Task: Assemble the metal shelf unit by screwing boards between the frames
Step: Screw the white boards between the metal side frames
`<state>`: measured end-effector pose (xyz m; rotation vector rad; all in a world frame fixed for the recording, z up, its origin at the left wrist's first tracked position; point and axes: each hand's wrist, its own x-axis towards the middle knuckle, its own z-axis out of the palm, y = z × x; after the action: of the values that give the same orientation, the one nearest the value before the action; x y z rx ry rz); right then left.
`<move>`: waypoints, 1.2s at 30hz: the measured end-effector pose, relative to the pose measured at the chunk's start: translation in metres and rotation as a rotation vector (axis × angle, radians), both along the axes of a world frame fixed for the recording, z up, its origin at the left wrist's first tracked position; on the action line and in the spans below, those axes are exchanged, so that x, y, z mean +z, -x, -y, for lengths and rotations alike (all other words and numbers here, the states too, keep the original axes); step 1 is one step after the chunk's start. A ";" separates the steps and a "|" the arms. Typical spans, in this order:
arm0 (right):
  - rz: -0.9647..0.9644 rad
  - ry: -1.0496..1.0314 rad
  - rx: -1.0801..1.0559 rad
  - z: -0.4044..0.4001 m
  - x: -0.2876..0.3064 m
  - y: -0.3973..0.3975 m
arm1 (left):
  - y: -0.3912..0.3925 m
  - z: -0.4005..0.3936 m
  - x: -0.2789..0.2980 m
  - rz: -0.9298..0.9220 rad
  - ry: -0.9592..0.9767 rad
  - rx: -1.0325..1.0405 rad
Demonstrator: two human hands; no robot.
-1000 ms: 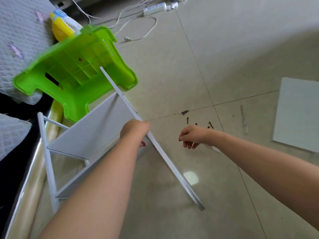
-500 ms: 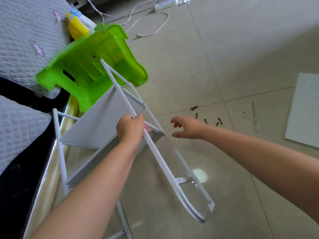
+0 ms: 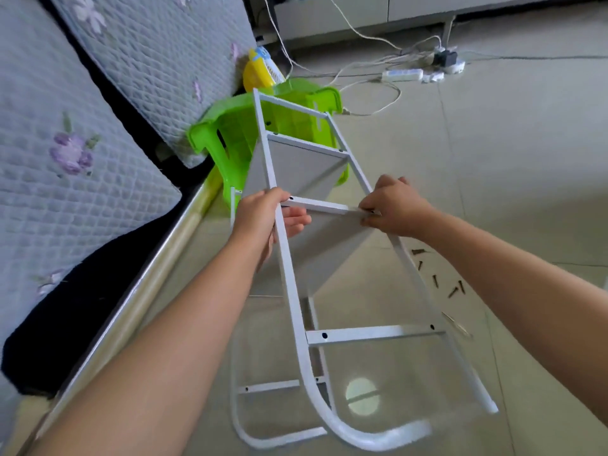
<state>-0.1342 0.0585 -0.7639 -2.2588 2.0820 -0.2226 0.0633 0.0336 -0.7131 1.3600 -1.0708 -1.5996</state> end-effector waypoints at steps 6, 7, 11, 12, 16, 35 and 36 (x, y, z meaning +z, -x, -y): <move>-0.111 -0.002 0.097 0.007 0.038 -0.020 | -0.038 0.010 -0.011 -0.179 -0.140 -0.004; -0.125 -0.011 0.116 0.010 0.040 -0.025 | -0.043 0.013 -0.013 -0.195 -0.160 0.003; -0.194 -0.033 0.163 0.032 0.047 -0.046 | -0.059 0.025 -0.016 -0.105 -0.181 0.027; -0.210 -0.030 0.167 0.039 0.047 -0.050 | -0.063 0.028 -0.018 -0.040 -0.172 0.027; -0.231 -0.053 0.168 0.059 0.050 -0.060 | -0.076 0.040 -0.031 0.350 -0.019 -0.016; 0.393 -0.126 -0.161 0.014 0.034 -0.044 | -0.064 0.037 0.004 1.604 0.473 -0.623; 0.421 -0.148 -0.162 0.012 0.034 -0.046 | -0.064 0.038 0.004 1.617 0.403 -0.594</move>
<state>-0.0886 0.0470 -0.7295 -1.7739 1.9768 -0.4879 0.1271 -0.0043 -0.7087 2.0652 -2.6824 -0.1559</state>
